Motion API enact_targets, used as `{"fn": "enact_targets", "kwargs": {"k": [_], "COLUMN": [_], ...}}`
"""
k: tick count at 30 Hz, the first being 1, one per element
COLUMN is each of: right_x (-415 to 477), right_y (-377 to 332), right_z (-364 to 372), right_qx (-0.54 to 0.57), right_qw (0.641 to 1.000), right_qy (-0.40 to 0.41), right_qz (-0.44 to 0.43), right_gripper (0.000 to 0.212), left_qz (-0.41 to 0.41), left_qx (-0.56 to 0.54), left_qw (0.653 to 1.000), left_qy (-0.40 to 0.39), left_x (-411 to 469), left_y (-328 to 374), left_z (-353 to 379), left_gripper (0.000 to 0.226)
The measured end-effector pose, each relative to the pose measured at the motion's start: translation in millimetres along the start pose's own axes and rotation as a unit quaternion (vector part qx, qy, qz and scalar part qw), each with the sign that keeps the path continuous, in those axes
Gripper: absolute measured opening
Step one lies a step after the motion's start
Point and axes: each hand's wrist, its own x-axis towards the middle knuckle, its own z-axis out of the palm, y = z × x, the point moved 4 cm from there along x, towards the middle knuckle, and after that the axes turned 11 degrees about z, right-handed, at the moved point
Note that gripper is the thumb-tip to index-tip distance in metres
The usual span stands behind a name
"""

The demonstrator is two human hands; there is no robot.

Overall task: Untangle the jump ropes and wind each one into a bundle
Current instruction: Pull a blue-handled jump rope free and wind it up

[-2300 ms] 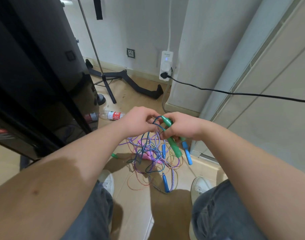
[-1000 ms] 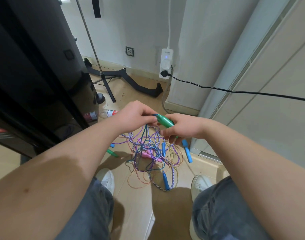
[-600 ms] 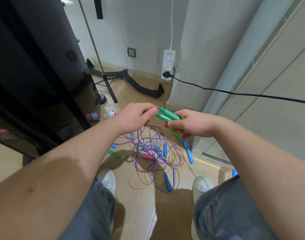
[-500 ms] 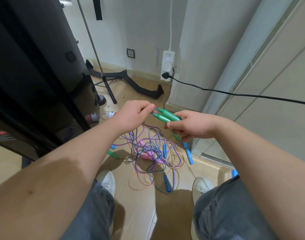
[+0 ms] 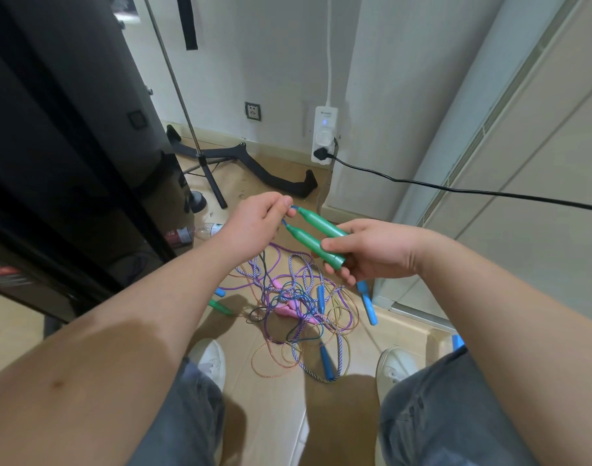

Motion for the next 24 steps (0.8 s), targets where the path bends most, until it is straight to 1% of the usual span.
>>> {"fn": "enact_targets", "kwargs": {"k": [5,9,11,13,15,17,18,19,20,21,22,23,24], "right_x": [3,1,-3,-7,-11,-13,-12,-10,-7,-4,-2,0,0], "right_y": [1,0,-1,-4,-9,-16,-19,-22,-24,-26,-29,-31,-34], "right_z": [1,6,8,11,18,27,32,36,38,38,36,34,31], "right_qx": [0.006,-0.011,-0.009,0.014,0.046,0.078,0.087,0.085,0.067,0.029,-0.03,-0.106,-0.189], "right_qw": [1.0,1.0,0.999,0.997,0.991,0.984,0.984,0.987,0.991,0.994,0.989,0.971,0.941], "right_qy": [0.018,-0.01,-0.032,-0.07,-0.12,-0.152,-0.146,-0.12,-0.073,-0.006,0.076,0.162,0.236], "right_qz": [0.007,0.02,0.023,0.005,-0.021,-0.045,-0.058,-0.072,-0.088,-0.105,-0.122,-0.139,-0.152], "right_gripper": [0.024,0.01,0.007,0.008,0.01,0.01,0.01,0.009,0.009,0.01,0.012,0.015,0.018], "left_qz": [-0.001,0.013,0.013,-0.011,-0.054,-0.101,-0.125,-0.151,-0.181,-0.209,-0.233,-0.252,-0.261], "left_qx": [0.004,0.028,0.03,0.005,-0.058,-0.113,-0.121,-0.117,-0.11,-0.113,-0.127,-0.141,-0.146], "left_qw": [1.0,1.0,0.999,1.0,0.997,0.988,0.984,0.981,0.977,0.971,0.964,0.957,0.954], "left_qy": [-0.002,-0.003,-0.009,0.001,0.026,0.042,0.044,0.041,0.031,0.016,0.004,-0.006,-0.014], "left_x": [-1,0,0,0,1,1,1,0,-1,-3,-5,-6,-7], "left_y": [2,-1,-2,-1,1,5,5,5,3,1,-1,-3,-3], "left_z": [0,-1,-2,-5,-5,1,5,11,16,21,26,29,30], "left_gripper": [0.03,0.03,0.032,0.043,0.052,0.047,0.041,0.034,0.025,0.018,0.019,0.022,0.022]}}
